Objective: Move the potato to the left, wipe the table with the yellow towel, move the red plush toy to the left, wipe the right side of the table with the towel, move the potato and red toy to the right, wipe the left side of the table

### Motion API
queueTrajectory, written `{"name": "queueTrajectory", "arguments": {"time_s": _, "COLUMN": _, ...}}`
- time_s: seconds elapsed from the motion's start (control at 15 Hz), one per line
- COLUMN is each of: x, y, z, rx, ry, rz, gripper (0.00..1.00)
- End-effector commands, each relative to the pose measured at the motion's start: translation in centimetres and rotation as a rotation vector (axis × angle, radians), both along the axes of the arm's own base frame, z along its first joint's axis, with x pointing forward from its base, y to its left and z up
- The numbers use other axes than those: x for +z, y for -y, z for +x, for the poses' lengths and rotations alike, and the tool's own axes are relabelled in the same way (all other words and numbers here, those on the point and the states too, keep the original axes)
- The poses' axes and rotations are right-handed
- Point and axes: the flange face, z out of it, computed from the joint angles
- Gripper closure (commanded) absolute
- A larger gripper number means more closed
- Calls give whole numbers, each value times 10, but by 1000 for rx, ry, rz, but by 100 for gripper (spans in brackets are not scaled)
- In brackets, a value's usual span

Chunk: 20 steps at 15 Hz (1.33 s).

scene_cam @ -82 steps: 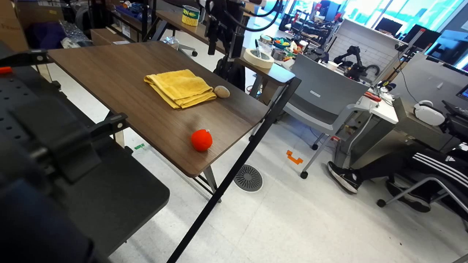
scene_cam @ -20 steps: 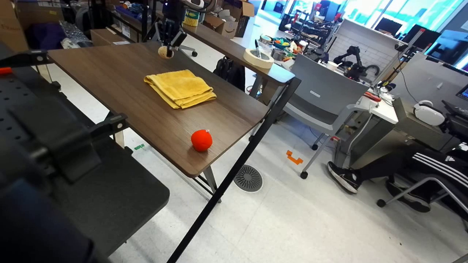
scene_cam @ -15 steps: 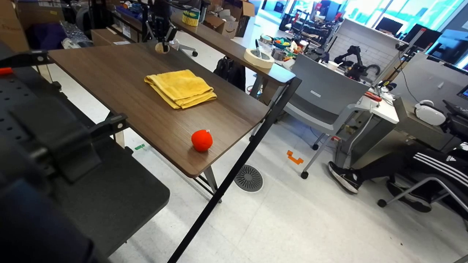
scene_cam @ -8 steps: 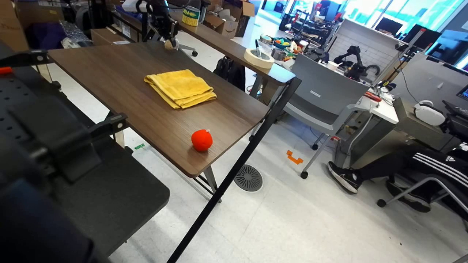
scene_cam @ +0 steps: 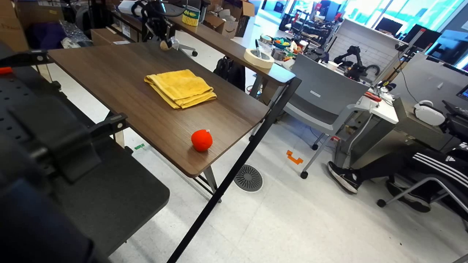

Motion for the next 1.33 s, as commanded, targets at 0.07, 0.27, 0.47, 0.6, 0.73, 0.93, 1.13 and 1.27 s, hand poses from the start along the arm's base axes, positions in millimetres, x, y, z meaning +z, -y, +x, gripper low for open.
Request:
{"name": "queueTrajectory", "arguments": {"time_s": 0.07, "x": -7, "y": -2, "z": -4, "rx": 2, "ry": -60, "rz": 70, "gripper": 95}}
{"name": "queueTrajectory", "arguments": {"time_s": 0.27, "x": -12, "y": 1, "z": -6, "rx": -8, "ry": -100, "rz": 95, "gripper": 95}}
{"name": "queueTrajectory", "arguments": {"time_s": 0.47, "x": -18, "y": 1, "z": -11, "rx": -35, "ry": -171, "rz": 86, "gripper": 56}}
{"name": "queueTrajectory", "arguments": {"time_s": 0.6, "x": -17, "y": 8, "z": -16, "rx": -74, "ry": -259, "rz": 52, "gripper": 42}}
{"name": "queueTrajectory", "arguments": {"time_s": 0.73, "x": -12, "y": 17, "z": -21, "rx": -105, "ry": -349, "rz": 6, "gripper": 27}}
{"name": "queueTrajectory", "arguments": {"time_s": 0.93, "x": 2, "y": 38, "z": -19, "rx": -134, "ry": -421, "rz": -46, "gripper": 6}}
{"name": "queueTrajectory", "arguments": {"time_s": 1.13, "x": 32, "y": 58, "z": -3, "rx": -99, "ry": -433, "rz": 21, "gripper": 0}}
{"name": "queueTrajectory", "arguments": {"time_s": 1.27, "x": 52, "y": 80, "z": 13, "rx": -73, "ry": -414, "rz": 80, "gripper": 0}}
